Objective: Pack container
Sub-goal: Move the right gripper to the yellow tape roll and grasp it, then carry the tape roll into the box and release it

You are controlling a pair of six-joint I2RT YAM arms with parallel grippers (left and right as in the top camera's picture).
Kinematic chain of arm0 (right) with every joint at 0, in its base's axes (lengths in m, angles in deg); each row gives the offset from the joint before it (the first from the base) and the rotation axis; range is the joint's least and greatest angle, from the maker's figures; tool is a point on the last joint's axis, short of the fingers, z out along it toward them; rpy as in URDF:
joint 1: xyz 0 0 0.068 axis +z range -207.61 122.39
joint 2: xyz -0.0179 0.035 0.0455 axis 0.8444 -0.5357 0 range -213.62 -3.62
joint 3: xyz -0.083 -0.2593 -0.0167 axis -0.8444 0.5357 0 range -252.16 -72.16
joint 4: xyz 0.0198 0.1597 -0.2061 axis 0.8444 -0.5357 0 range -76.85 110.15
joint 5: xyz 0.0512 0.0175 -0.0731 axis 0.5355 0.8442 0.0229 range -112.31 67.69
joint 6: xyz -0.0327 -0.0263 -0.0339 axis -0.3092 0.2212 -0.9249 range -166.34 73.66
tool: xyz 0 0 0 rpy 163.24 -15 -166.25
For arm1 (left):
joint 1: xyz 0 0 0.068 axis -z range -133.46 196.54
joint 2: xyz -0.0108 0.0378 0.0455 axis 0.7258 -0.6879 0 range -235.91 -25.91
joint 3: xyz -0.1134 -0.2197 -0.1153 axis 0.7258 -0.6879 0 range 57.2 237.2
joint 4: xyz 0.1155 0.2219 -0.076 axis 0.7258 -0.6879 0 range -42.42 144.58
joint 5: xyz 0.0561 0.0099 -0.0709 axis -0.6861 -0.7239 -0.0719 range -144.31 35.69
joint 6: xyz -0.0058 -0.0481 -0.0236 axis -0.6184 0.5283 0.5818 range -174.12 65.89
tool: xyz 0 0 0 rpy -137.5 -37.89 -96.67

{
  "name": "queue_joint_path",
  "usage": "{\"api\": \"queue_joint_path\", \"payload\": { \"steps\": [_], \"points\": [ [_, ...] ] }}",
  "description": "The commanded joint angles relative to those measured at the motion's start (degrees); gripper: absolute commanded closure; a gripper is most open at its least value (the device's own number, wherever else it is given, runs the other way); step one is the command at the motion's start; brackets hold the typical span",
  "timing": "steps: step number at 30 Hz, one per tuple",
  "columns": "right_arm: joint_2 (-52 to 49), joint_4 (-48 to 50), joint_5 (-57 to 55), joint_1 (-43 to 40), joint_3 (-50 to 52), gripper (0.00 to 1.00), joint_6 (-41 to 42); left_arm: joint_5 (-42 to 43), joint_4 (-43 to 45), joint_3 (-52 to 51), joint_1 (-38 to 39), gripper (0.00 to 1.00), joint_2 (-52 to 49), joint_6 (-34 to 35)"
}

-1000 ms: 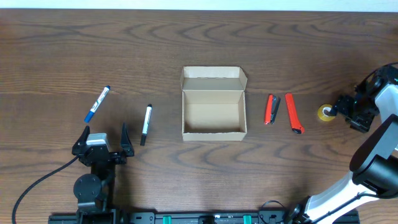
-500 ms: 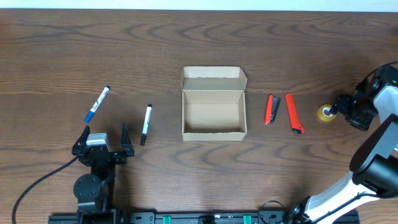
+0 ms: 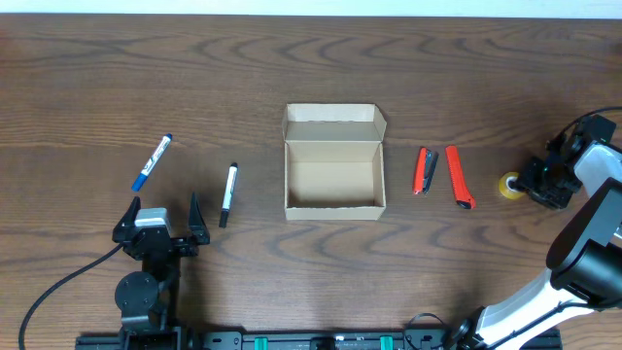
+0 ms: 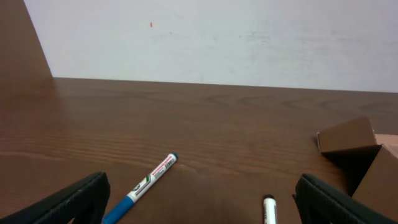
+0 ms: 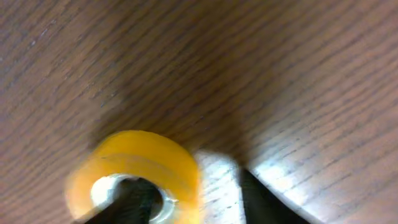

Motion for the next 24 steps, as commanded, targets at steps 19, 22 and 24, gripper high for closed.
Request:
{"api": "queue_joint_path", "payload": {
  "steps": [19, 22, 24],
  "points": [
    [7.93, -1.33, 20.28, 2.86, -3.54, 0.98, -4.96, -0.15, -3.15, -0.55, 0.20, 0.05, 0.28, 0.70],
    [15.61, -1.33, 24.33, 5.92, -6.91, 0.98, -4.98, -0.15, -3.15, -0.55, 0.20, 0.05, 0.28, 0.83],
    [21.29, -1.36, 24.83, 9.86, -9.68, 0.99, -6.56, -0.17, -3.17, -0.55, 0.20, 0.05, 0.28, 1.97]
  ]
}}
